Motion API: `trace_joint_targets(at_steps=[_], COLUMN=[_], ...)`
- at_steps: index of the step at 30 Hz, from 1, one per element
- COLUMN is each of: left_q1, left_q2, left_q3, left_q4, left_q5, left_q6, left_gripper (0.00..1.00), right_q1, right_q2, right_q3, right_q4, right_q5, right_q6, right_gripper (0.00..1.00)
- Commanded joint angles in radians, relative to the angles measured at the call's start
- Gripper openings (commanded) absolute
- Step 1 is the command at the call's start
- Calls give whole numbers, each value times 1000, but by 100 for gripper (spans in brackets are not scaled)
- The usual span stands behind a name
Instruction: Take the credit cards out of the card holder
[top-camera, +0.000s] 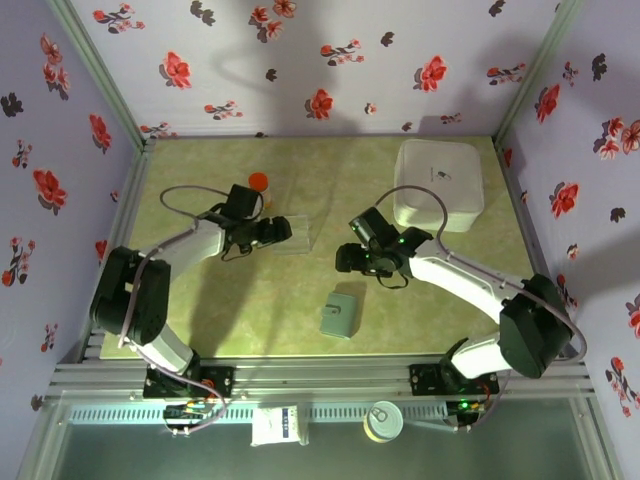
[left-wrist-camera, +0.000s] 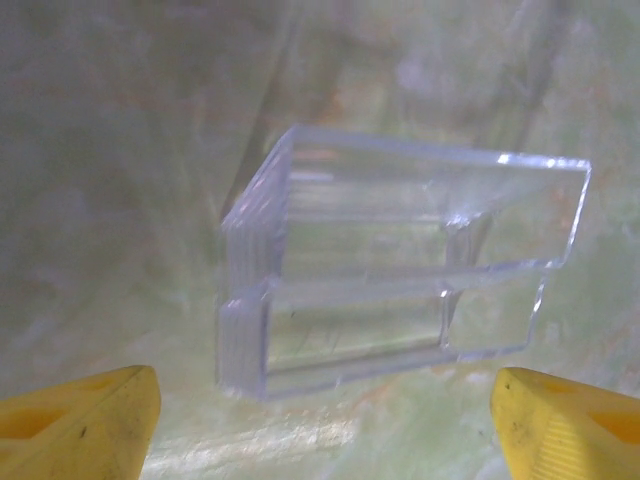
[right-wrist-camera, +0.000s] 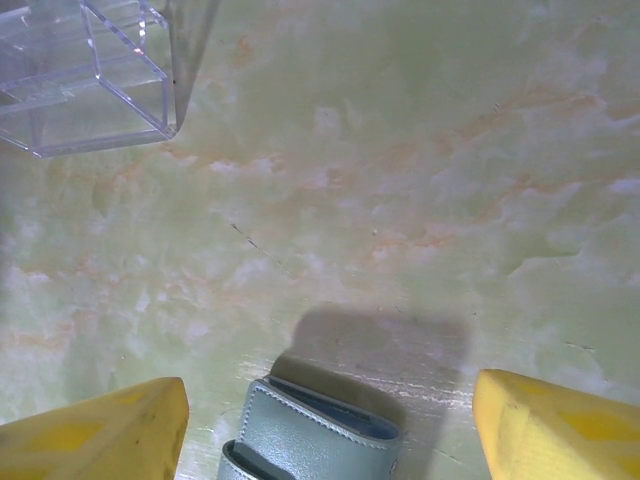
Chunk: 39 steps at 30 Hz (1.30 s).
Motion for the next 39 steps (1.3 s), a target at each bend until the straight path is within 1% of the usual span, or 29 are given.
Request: trace_joint_targets(at_steps=[1, 18, 22, 28, 31, 33, 34, 37, 39], left_q1=[-30, -134, -155, -162, -159, -152, -148, -134, -127], left_q2=[44, 246, 267, 226, 181, 143, 127, 69, 22], left_q3=[59, 256, 278, 257, 243, 232, 226, 207, 190], left_q4=[33, 73, 77, 77, 57, 46, 40, 16, -10], left_q5=[22, 46, 55, 46, 23, 8, 1, -26, -53], left_q6=[-17, -110, -132, -144, -130, -121, -118, -98, -77], left_gripper=[86, 80, 79, 81, 84, 85, 86, 88, 89], right_q1=[8, 8, 8, 53, 94, 131, 146, 185, 217], right_q2=[-30, -42, -37, -28, -4, 15, 26, 70, 108], right_q3=[31, 56, 55, 45, 44, 34, 28, 18, 21], right_q4=[-57, -119, -130, -150, -161, -155, -150, -150, -155], right_q5=[37, 67, 66, 72, 72, 79, 80, 90, 94], right_q6=[14, 19, 39, 103, 143, 180, 197, 268, 302], right_gripper=[76, 77, 76, 76, 75, 76, 76, 83, 90])
